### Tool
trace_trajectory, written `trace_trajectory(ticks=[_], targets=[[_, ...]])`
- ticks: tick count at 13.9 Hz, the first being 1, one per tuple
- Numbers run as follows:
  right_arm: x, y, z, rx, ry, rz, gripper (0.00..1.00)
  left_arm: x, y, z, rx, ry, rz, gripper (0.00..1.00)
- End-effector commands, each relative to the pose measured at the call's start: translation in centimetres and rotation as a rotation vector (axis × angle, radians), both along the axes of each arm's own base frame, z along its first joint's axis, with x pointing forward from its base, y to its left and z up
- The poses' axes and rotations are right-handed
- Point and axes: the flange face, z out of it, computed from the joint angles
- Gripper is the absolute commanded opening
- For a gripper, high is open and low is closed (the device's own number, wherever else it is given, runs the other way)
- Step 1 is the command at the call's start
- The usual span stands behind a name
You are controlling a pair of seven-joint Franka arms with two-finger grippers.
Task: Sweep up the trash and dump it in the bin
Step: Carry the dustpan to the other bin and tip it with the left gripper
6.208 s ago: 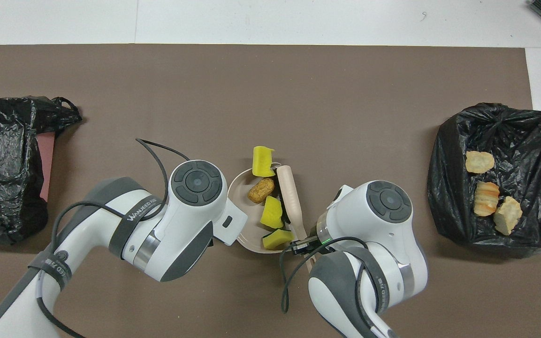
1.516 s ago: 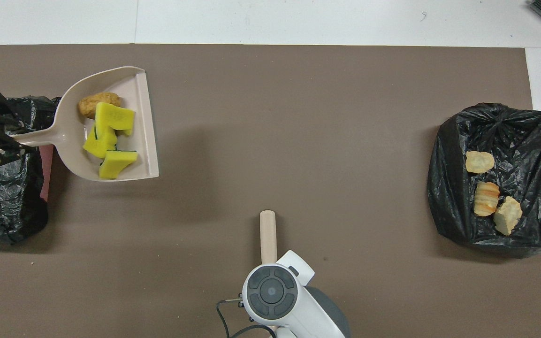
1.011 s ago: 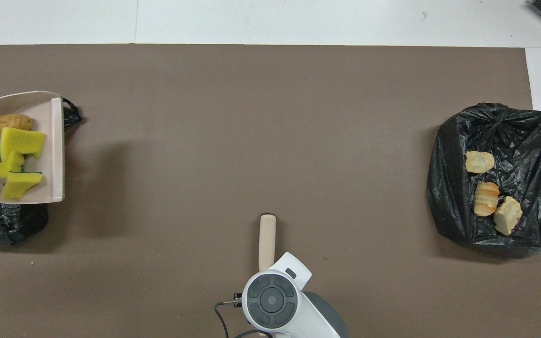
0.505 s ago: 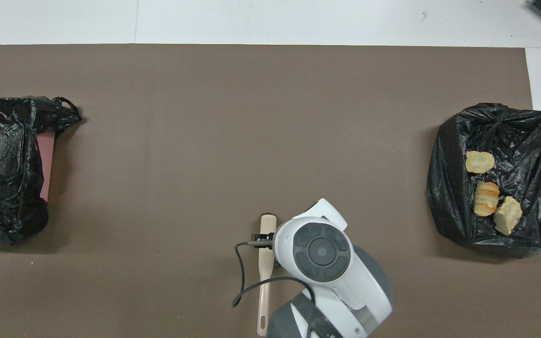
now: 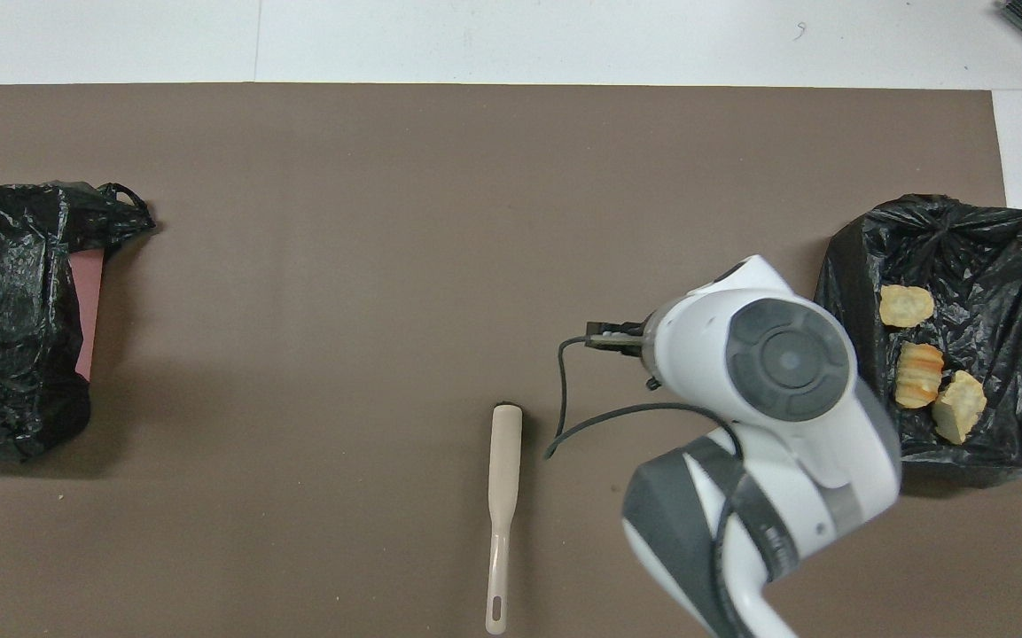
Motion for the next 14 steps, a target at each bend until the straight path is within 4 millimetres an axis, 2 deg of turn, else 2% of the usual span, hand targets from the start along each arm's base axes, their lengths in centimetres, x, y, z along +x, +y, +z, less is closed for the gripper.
trace_trajectory(ticks=[1,2,3,5,7,8,11,13,14], targets=[[2.8,-6.6,4.0,-0.043,0.009,0.078,1.0,-0.5,-2.2,-0.4,0.132,0.013,-0.054,0.0],[3.4,-9.3,5.7,-0.043,0.012,0.068,1.0,-0.7,-2.2,-0.2,0.175,0.028,-0.067,0.0],[3.7,-11.0,7.2,-0.045,0.012,0.047,1.0,-0.4,-3.0,0.0,0.223,0.043,-0.085,0.0],[3.6,-13.9,10.1,-0.045,0.001,0.002,1.0,-0.5,-3.4,0.2,0.294,0.059,-0.082,0.0],[2.9,-16.6,12.7,-0.054,0.029,0.008,1.0,-0.5,-4.0,1.5,0.337,0.062,-0.081,0.0],[2.6,-17.4,13.9,-0.057,0.044,0.023,1.0,-1.0,-4.1,2.7,0.342,0.048,-0.078,0.0],[0.7,-20.5,17.6,-0.043,0.092,0.052,1.0,-1.3,-5.2,4.3,0.353,0.048,-0.079,0.0],[-1.0,-21.6,19.4,-0.034,0.109,0.056,1.0,-1.4,-6.7,5.7,0.343,0.049,-0.092,0.0],[-1.3,-22.1,19.5,-0.016,0.114,0.049,1.0,-1.7,-7.4,6.5,0.337,0.041,-0.085,0.0]])
